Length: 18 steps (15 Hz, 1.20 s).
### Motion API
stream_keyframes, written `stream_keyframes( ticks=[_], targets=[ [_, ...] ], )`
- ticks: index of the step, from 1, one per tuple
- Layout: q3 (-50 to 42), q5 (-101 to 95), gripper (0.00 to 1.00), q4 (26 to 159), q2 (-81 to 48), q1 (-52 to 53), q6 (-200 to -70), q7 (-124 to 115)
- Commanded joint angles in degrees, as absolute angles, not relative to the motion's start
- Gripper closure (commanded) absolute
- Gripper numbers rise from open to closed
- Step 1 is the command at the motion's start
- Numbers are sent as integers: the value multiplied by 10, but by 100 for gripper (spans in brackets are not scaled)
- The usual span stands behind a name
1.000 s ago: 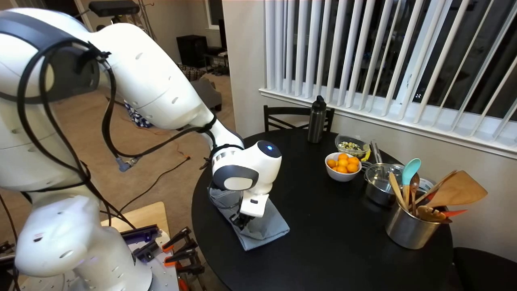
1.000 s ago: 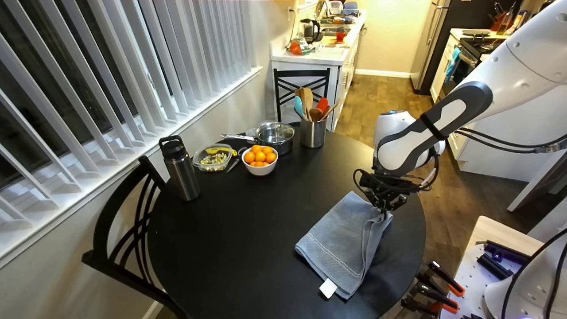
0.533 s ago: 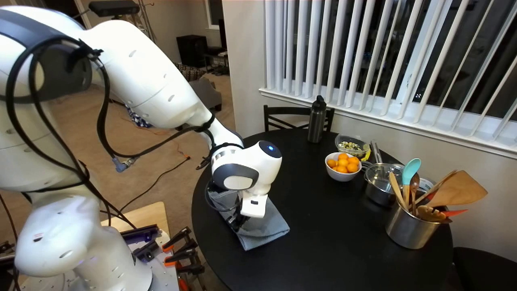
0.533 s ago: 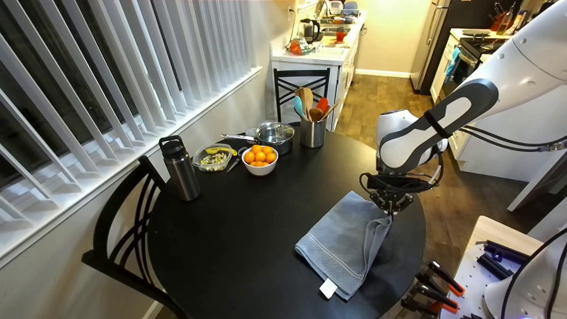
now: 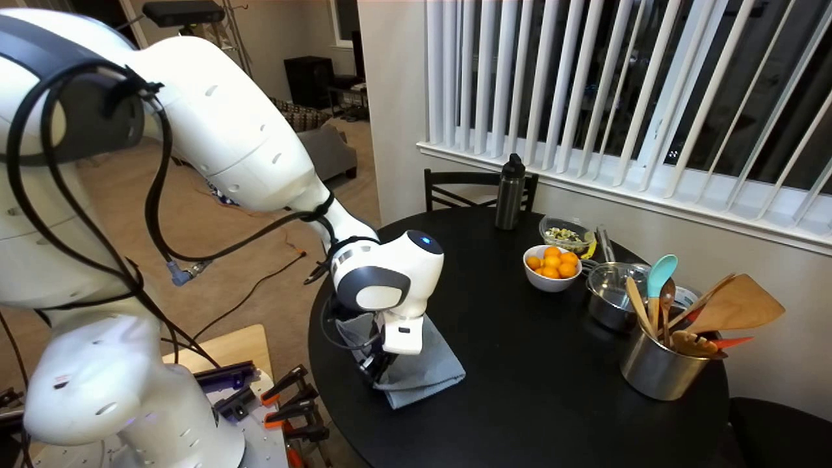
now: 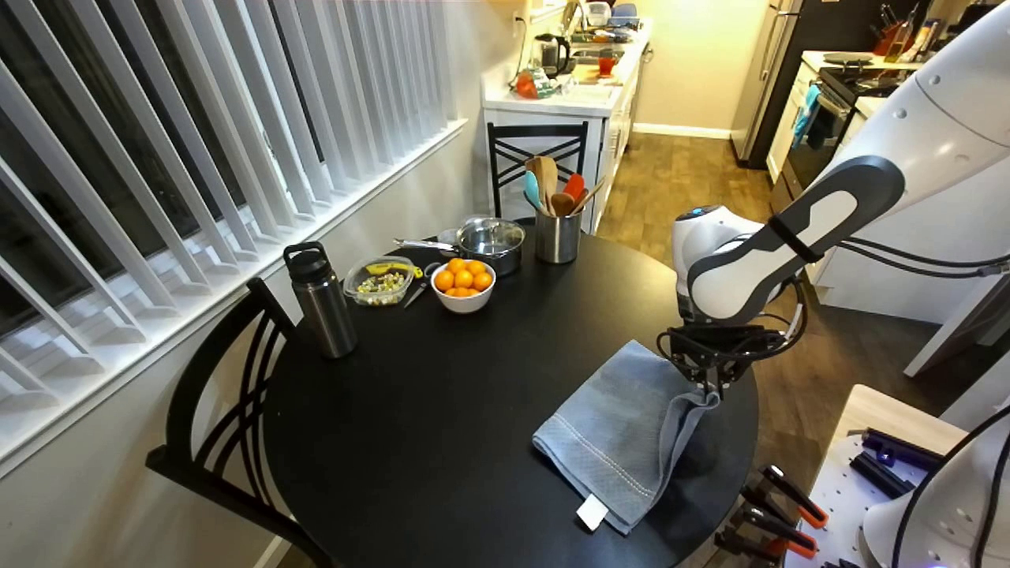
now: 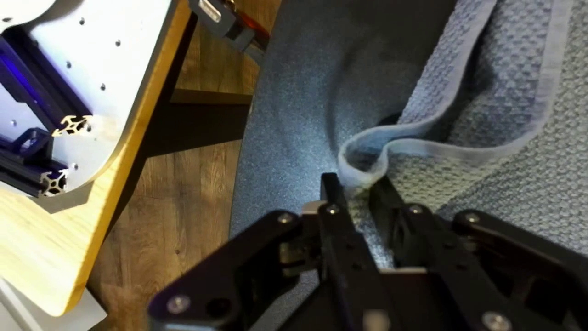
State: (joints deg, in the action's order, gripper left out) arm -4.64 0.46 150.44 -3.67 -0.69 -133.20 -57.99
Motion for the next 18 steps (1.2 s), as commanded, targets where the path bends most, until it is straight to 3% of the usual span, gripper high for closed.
stream_keyframes(
  ticks=[1, 8, 18],
  targets=[
    [-44, -21, 46, 1526, -13, -9, -1337, -595],
    [-52, -146, 3, 1529, 3, -9, -1321, -712],
    [-26, 17, 0, 1515, 11, -6, -1346, -776]
  ],
)
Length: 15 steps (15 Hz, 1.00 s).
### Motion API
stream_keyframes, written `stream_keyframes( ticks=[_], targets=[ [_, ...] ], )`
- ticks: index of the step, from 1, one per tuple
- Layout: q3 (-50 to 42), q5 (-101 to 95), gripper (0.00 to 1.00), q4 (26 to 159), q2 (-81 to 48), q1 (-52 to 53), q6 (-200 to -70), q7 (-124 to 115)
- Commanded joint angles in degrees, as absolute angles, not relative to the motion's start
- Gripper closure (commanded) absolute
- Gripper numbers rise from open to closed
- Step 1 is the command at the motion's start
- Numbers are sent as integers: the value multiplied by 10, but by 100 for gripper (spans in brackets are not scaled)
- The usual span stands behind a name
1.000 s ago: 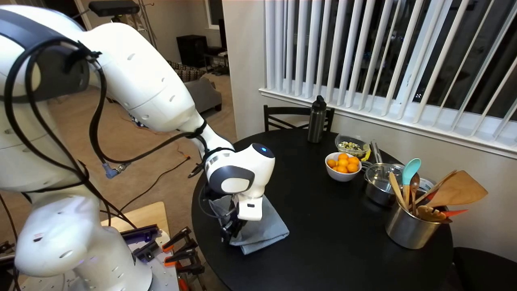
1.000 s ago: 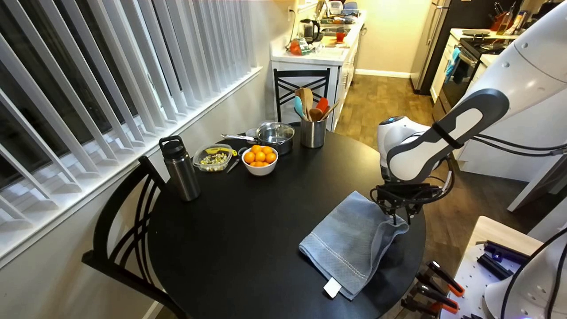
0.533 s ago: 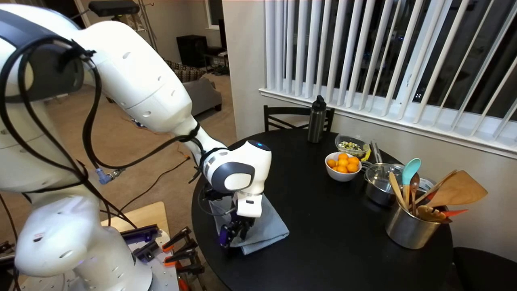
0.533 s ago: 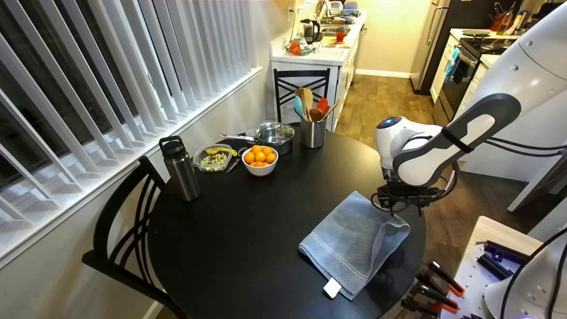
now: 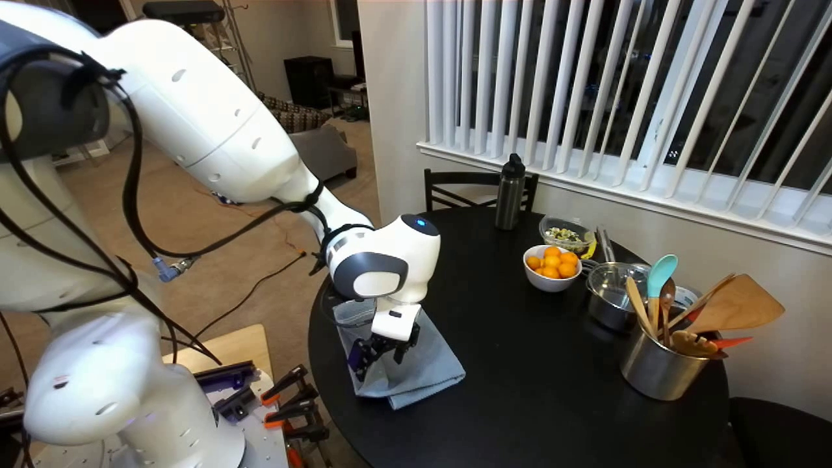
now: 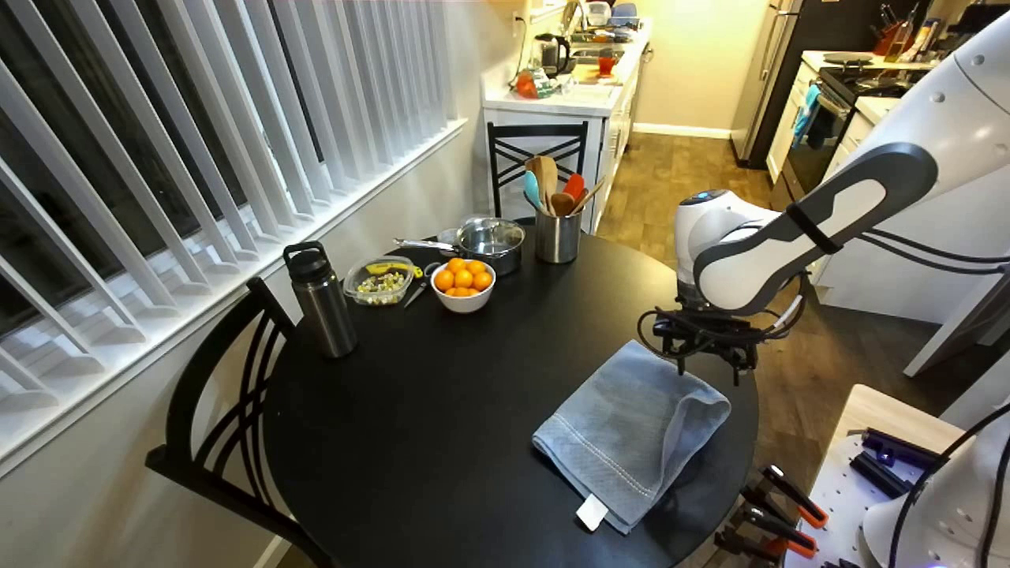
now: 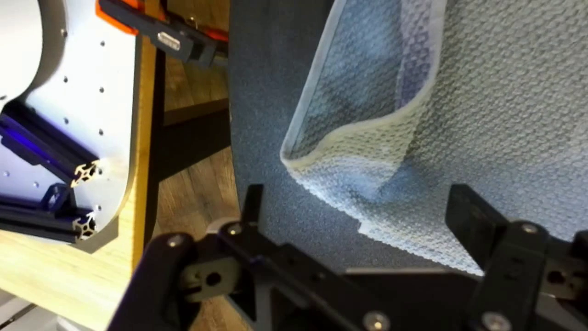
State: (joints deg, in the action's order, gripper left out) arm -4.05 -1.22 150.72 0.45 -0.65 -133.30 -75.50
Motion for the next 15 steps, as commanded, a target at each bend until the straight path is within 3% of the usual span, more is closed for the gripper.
stream_keyframes(
  ticks=[1, 10, 15],
  targets=[
    [-23, 21, 0, 1515, 9, -5, -1349, -779],
    [-16, -14, 0, 1510, -54, 1, -1392, -838],
    [-33, -87, 0, 1505, -86, 9, -1346, -871]
  ],
)
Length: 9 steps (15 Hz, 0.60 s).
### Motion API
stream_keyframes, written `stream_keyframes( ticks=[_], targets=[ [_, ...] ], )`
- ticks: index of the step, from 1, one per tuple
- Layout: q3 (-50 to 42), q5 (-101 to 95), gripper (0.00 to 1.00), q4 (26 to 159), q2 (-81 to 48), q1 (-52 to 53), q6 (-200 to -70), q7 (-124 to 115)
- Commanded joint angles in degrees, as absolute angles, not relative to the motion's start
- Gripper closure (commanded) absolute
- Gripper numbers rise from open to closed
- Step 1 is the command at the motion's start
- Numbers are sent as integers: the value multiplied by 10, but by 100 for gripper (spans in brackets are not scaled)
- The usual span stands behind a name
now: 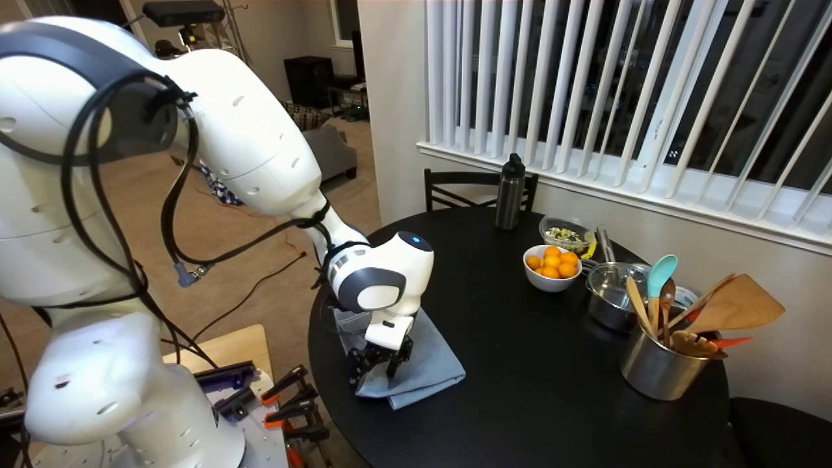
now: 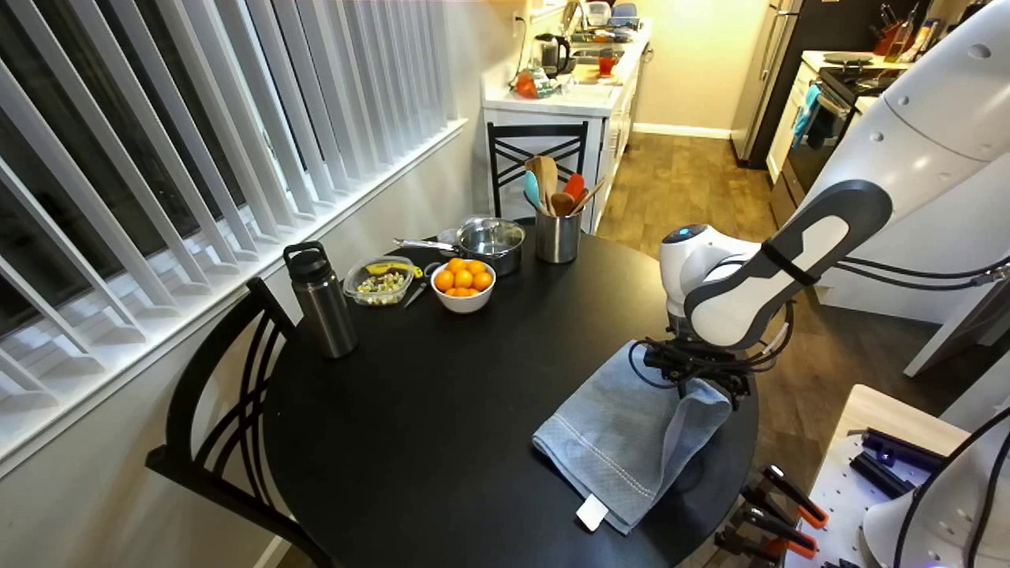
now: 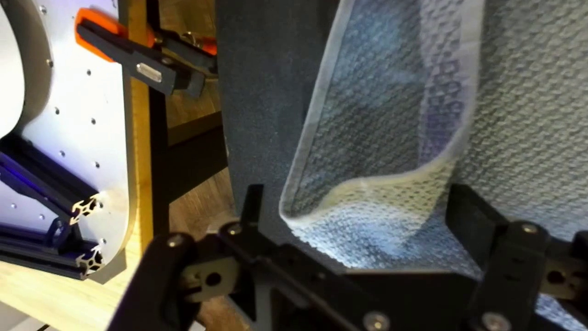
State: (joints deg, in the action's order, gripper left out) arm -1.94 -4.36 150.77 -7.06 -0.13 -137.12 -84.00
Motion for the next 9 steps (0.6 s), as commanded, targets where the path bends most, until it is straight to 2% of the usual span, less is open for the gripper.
stream_keyframes(
  ticks=[1, 9],
  targets=[
    [-37, -103, 0, 1503, -90, 11, -1330, -880],
    [-47, -168, 0, 1493, -96, 18, -1251, -914]
  ],
)
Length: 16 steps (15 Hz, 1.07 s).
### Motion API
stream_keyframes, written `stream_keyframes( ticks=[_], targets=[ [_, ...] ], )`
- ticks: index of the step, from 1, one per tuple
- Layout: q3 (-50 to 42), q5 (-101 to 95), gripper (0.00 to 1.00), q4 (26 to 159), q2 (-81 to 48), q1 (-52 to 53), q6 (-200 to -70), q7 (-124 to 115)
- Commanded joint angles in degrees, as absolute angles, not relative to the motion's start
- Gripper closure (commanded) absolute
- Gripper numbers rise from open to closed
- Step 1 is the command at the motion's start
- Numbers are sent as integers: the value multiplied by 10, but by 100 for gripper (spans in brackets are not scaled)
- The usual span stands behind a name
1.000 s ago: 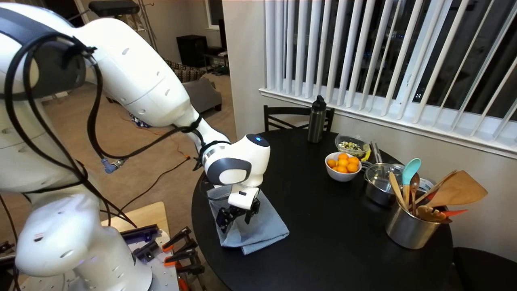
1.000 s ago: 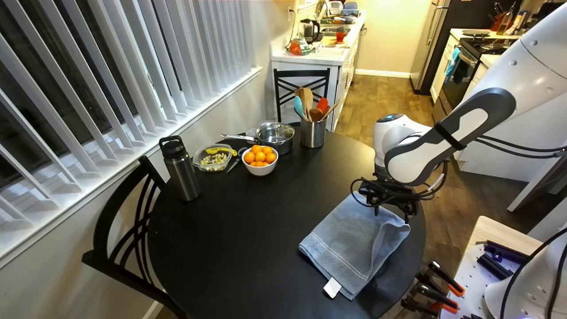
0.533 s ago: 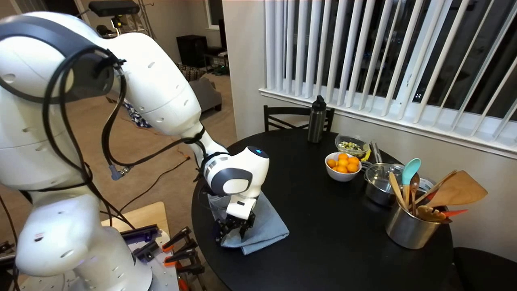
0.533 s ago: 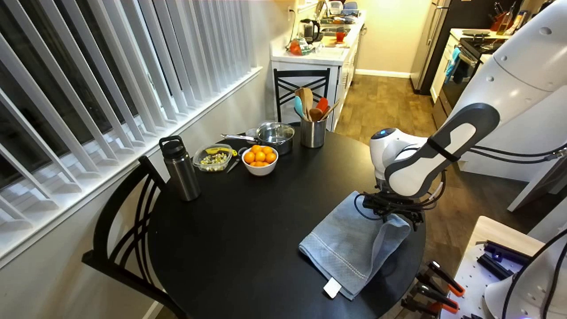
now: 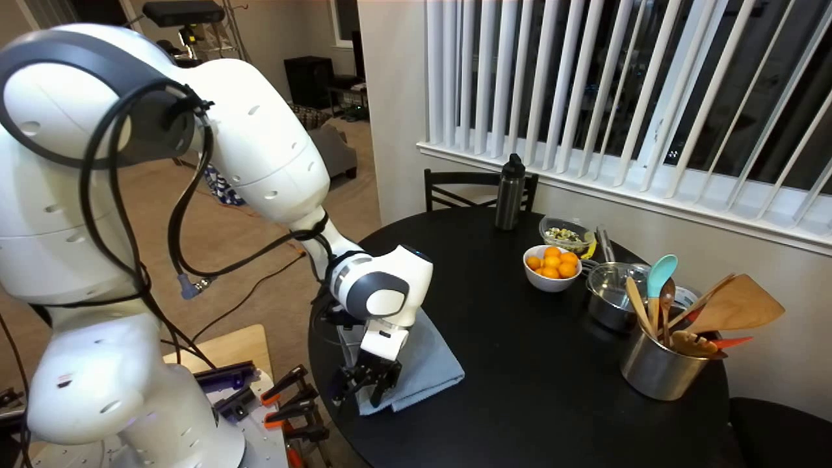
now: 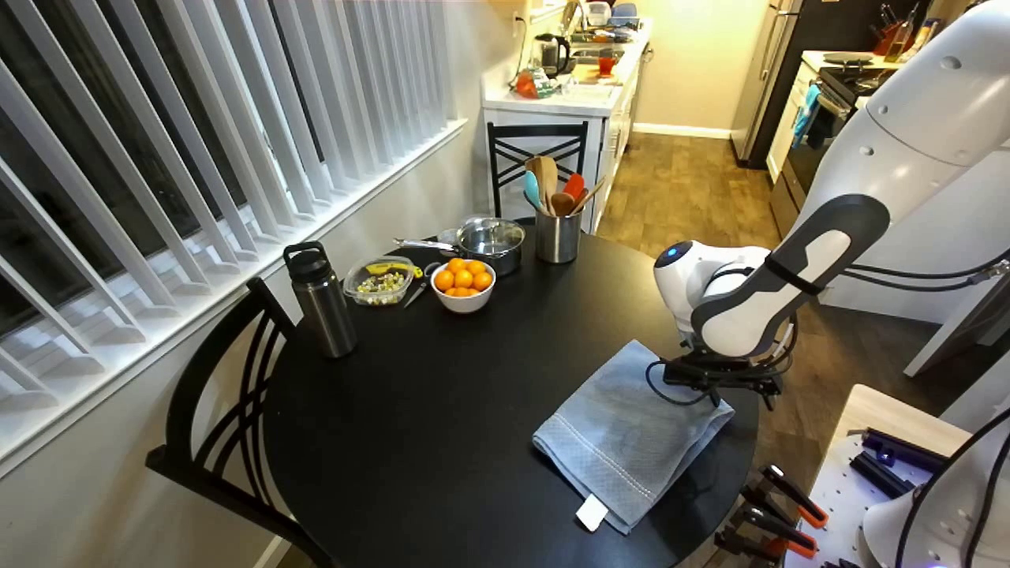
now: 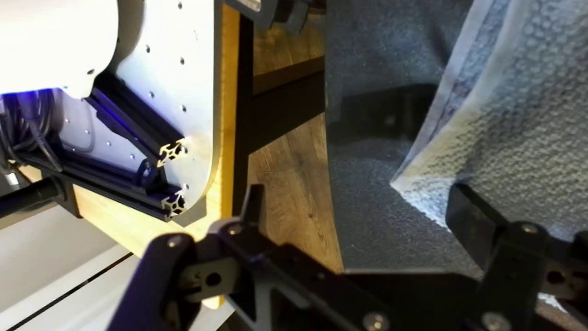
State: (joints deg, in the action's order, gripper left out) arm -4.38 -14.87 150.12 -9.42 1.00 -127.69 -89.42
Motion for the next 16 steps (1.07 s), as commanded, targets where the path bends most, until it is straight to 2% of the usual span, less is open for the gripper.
stream_keyframes(
  ticks=[1, 6, 13, 16],
  targets=[
    [-46, -169, 0, 1492, -96, 18, -1247, -914],
    [-46, -186, 0, 1483, -99, 20, -1216, -920],
    [-37, -139, 0, 1470, -90, 16, -1247, -938],
    [-26, -85, 0, 1488, -41, 19, -1267, -959]
  ],
)
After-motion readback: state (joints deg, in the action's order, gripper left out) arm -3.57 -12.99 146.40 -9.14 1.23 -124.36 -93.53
